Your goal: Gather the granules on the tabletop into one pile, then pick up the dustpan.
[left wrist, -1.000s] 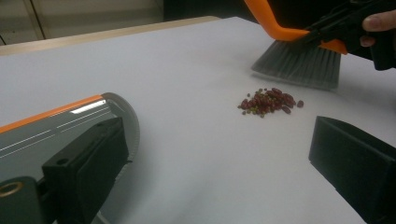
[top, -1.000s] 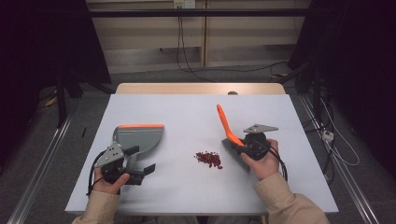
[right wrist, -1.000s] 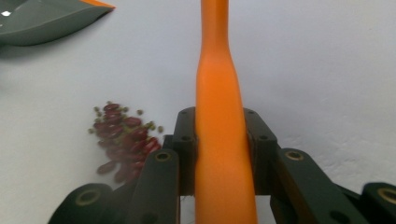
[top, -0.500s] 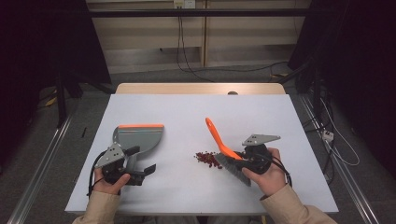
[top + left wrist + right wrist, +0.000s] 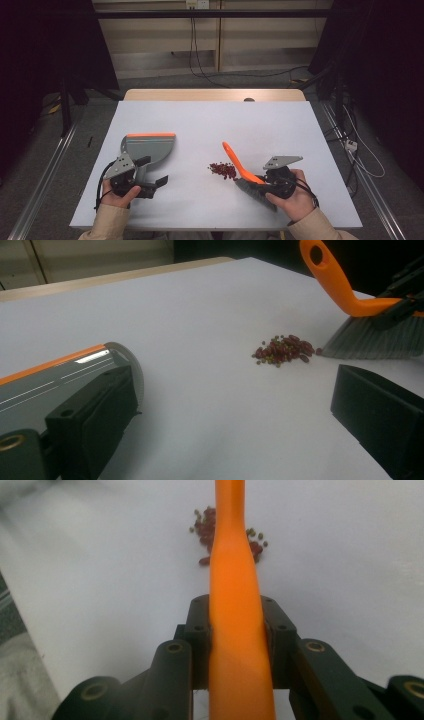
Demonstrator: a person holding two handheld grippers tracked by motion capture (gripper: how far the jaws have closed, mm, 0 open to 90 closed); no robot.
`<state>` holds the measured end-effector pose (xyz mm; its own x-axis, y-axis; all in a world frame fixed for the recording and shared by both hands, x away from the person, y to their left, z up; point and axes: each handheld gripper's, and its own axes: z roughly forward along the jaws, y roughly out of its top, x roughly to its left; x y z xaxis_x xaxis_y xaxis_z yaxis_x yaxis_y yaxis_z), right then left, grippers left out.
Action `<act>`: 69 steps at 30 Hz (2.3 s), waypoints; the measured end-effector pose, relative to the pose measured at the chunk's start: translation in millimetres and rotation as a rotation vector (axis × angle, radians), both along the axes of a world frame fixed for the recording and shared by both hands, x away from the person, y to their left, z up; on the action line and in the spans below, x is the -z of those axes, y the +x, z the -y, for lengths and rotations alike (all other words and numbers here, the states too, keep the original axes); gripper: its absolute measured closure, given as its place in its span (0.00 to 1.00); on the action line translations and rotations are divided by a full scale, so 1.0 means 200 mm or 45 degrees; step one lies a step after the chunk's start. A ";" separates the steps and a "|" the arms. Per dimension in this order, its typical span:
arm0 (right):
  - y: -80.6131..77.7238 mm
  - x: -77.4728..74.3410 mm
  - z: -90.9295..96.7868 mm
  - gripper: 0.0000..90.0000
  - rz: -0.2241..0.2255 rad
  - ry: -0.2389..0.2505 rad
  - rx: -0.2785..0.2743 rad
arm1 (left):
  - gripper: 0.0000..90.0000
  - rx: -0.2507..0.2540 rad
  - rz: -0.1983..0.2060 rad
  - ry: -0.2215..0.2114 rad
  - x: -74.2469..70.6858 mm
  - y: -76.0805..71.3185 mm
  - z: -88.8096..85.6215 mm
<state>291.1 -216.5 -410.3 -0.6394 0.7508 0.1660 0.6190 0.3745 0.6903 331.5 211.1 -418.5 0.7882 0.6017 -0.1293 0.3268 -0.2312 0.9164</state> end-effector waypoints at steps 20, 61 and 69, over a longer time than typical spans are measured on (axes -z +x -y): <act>0.08 -0.06 0.06 0.79 0.054 0.157 0.060 | 0.05 -0.051 -0.013 0.041 -0.03 -0.02 -0.03; 0.19 0.01 0.11 0.79 0.144 0.182 0.216 | 0.26 -0.465 -0.333 0.338 0.12 0.03 -0.13; 0.19 0.01 0.10 0.79 0.145 0.179 0.212 | 0.35 -0.481 -0.381 0.364 0.12 0.05 -0.14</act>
